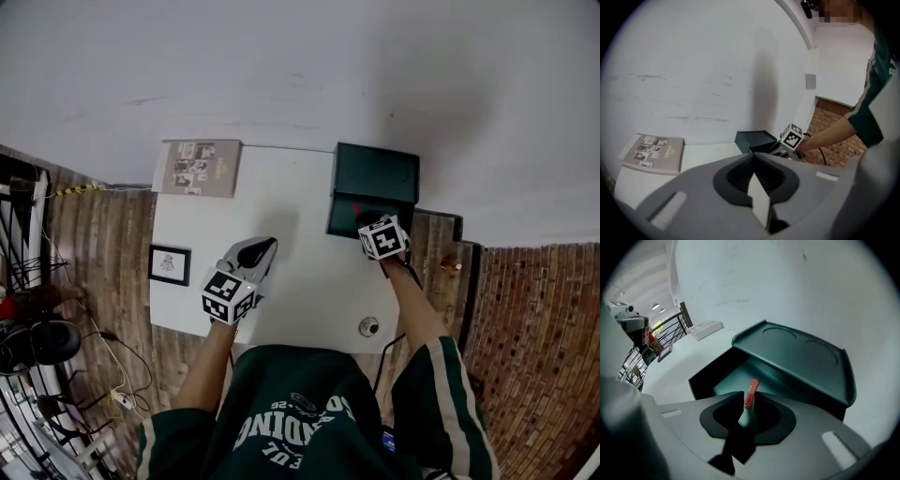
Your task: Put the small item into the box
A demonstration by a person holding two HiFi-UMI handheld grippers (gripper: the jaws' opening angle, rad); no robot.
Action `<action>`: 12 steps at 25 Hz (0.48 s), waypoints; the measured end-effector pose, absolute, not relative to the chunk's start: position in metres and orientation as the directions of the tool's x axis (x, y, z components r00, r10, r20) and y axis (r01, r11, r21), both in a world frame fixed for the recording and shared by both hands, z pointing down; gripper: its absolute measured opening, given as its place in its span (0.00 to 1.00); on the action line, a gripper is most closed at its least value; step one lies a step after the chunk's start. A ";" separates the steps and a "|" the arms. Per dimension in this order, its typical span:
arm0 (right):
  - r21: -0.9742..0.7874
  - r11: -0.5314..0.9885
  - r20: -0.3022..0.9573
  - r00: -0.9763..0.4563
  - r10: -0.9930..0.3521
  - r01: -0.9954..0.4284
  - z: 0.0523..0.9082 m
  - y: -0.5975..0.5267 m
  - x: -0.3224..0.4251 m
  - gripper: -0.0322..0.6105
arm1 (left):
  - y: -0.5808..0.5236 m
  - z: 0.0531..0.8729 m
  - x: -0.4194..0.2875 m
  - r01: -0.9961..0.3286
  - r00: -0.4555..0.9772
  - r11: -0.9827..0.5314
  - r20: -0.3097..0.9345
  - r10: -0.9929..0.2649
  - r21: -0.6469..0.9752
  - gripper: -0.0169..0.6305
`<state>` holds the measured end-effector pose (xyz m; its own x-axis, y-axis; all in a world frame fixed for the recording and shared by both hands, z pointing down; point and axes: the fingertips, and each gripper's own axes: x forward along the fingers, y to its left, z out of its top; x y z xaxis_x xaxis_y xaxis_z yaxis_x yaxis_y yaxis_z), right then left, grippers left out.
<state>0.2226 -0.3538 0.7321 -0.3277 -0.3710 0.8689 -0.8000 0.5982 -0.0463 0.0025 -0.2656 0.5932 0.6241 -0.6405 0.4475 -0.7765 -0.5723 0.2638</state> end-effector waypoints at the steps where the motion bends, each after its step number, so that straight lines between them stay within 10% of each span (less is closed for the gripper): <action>1: -0.041 0.587 0.859 -0.329 -0.392 -0.808 0.726 -0.355 0.224 0.16 | -0.266 0.592 0.003 -0.774 0.627 -0.576 0.443 -0.641 0.262 0.11; 12: 0.010 0.517 0.741 -0.340 -0.579 -0.856 0.662 -0.324 0.232 0.05 | -0.262 0.566 0.017 -0.735 0.670 -0.637 0.389 -0.632 0.233 0.11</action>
